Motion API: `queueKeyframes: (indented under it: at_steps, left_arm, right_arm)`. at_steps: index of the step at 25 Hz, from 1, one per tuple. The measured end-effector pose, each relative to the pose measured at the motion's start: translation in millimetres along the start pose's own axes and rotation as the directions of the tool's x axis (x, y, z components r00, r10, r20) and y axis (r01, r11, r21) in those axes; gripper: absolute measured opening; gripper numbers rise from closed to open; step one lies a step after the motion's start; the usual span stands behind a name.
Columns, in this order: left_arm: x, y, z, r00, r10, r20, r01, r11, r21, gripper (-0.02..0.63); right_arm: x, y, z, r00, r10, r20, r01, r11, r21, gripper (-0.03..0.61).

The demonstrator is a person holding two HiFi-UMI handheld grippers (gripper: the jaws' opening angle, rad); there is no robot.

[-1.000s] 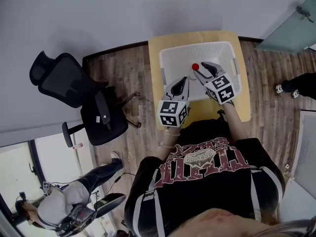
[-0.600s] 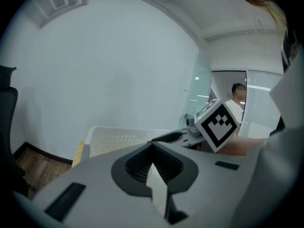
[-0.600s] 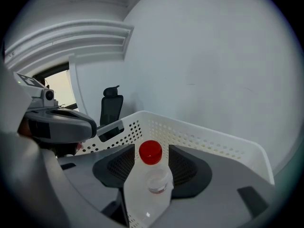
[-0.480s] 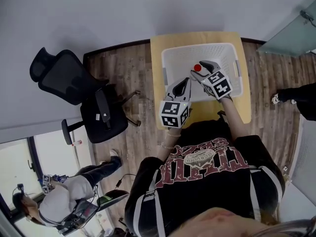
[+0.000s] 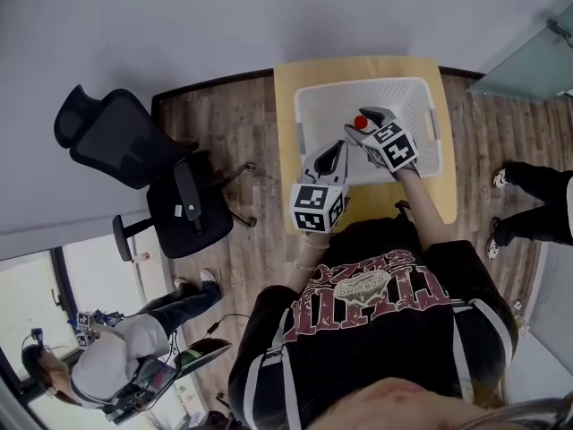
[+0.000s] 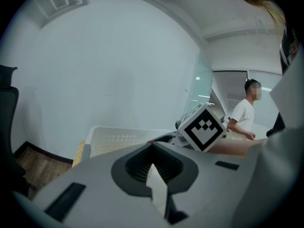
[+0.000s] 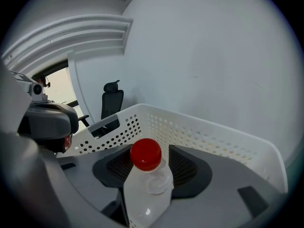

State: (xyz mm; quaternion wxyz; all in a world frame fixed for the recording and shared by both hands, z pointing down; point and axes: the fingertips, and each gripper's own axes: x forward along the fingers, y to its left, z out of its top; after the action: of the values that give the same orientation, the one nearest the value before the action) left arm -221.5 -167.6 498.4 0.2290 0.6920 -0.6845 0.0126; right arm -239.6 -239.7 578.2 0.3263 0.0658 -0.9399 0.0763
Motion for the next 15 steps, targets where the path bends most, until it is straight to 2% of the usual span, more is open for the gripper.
queueKeyframes:
  at_steps: [6,15]
  left_arm:
    - [3.0,2.5,-0.3,1.0,0.007,-0.001,-0.007,1.0,0.004,0.044]
    - [3.5,0.4,-0.4,1.0,0.014,-0.003,-0.014,1.0,0.011,0.044]
  right_arm:
    - [7.5,0.0,-0.6,0.999,0.034,0.002,-0.034,0.999,0.03,0.215]
    - [-1.6,-3.8,0.8,1.0,0.009,0.016,-0.009,1.0,0.004,0.209]
